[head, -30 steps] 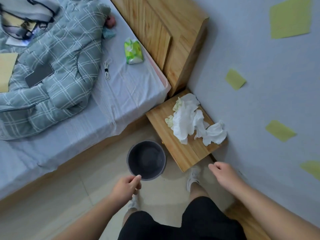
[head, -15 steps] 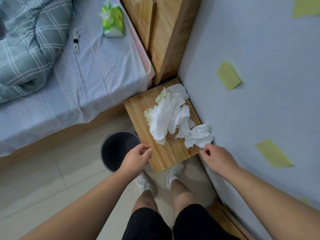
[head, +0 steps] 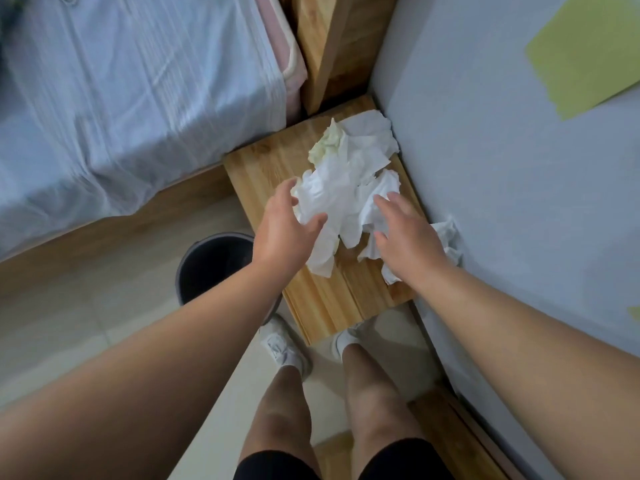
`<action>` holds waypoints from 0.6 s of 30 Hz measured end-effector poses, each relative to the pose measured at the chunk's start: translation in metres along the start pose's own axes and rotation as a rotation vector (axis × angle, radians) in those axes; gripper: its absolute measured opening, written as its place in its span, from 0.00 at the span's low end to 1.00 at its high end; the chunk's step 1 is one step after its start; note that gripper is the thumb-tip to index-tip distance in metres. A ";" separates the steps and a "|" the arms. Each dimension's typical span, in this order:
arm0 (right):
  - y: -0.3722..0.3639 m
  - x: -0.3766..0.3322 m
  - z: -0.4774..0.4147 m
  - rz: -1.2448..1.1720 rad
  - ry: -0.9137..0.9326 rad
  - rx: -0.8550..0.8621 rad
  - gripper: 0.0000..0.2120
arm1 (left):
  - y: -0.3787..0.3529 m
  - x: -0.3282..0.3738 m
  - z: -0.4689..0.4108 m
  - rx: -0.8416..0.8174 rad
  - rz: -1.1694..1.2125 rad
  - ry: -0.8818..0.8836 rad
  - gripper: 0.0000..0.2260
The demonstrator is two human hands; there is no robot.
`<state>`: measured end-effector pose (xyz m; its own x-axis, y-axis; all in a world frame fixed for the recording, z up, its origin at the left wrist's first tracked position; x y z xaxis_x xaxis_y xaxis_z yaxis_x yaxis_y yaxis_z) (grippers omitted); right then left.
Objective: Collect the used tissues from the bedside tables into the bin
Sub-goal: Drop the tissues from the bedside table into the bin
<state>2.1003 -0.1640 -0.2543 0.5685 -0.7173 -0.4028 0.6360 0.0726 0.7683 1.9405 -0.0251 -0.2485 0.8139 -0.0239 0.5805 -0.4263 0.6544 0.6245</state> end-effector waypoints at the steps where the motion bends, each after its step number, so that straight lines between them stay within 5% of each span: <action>1: -0.004 0.000 -0.010 0.065 0.037 -0.018 0.30 | -0.003 0.000 -0.004 -0.001 0.001 -0.009 0.35; 4: -0.016 0.002 -0.035 0.231 0.122 -0.070 0.34 | -0.007 -0.003 -0.010 0.020 0.031 -0.007 0.29; 9: -0.009 0.011 -0.053 0.272 0.098 -0.011 0.13 | -0.004 -0.005 -0.009 0.020 0.170 -0.032 0.02; 18: 0.062 -0.010 -0.015 0.137 0.134 0.164 0.10 | 0.032 0.007 0.018 -0.002 0.608 0.035 0.07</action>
<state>2.1421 -0.1423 -0.2098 0.7150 -0.6091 -0.3432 0.4609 0.0415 0.8865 1.9255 -0.0178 -0.2152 0.4373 0.3790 0.8156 -0.8179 0.5446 0.1855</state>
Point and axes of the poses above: each hand's wrist, its own z-axis away from the middle knuckle, its own y-axis out of the back of the hand, x = y × z, the point moved 3 cm from there along -z, towards the middle knuckle, and after that the axes turned 1 degree about -z, right-handed, at the moved point
